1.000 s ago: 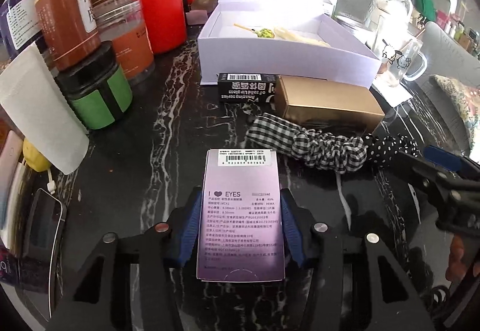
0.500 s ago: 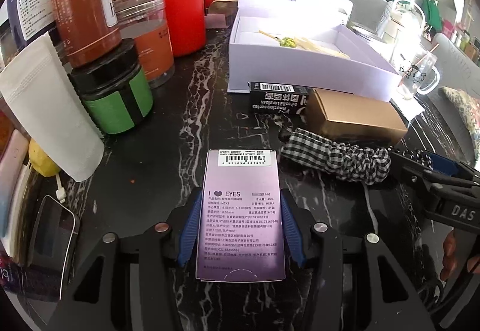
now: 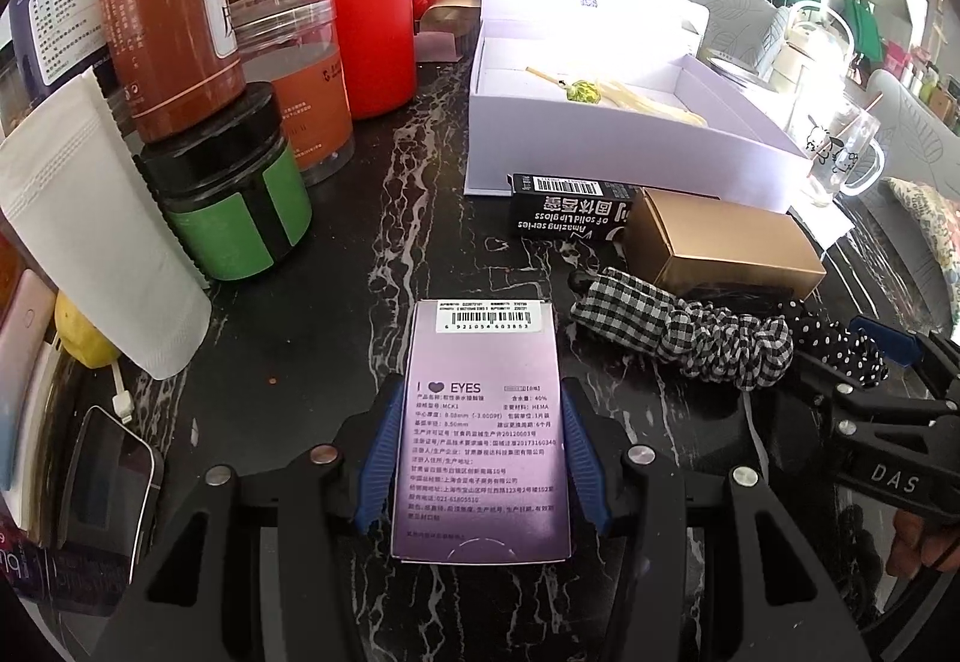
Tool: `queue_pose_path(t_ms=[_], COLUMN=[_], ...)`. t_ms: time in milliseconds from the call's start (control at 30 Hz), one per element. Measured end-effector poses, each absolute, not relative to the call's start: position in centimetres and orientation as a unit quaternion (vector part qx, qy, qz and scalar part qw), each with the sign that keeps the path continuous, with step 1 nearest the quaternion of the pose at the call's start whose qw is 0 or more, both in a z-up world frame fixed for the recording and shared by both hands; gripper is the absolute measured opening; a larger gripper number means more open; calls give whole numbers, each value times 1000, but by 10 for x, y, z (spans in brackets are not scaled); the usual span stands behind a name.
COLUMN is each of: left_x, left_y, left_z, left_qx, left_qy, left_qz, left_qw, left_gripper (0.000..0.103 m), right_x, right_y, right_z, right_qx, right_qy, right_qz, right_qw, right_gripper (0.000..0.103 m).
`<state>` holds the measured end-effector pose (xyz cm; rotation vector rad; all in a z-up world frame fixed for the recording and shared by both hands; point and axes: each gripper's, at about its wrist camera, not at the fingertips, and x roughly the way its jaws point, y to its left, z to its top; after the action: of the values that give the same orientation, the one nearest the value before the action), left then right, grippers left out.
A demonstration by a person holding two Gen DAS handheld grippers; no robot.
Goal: Organize rigid objects
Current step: 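Lift the purple card with the left gripper while the right gripper approaches the polka-dot scrunchie, then close the right gripper on the black polka-dot scrunchie and lift it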
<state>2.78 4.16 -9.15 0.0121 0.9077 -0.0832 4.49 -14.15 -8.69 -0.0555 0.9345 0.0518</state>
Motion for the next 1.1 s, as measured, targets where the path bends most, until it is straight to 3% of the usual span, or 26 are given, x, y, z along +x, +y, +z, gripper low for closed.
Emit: queue_pose_path(t_ms=[167, 367, 1100], left_x=[28, 22, -21], left_y=[41, 38, 28], left_z=[-91, -89, -64], left_qx=[5, -5, -9], left_qy=[439, 445, 423], left_qz=[-39, -50, -58], left_qw=[898, 894, 904], left_gripper=[50, 50, 50], right_x=[34, 20, -27], right_y=[-146, -139, -143], right_z=[-83, -81, -63], right_qx=[-32, -53, -20], right_qy=[444, 444, 416], right_qz=[33, 75, 120], right_qw=[895, 891, 901], right_gripper=[50, 19, 16])
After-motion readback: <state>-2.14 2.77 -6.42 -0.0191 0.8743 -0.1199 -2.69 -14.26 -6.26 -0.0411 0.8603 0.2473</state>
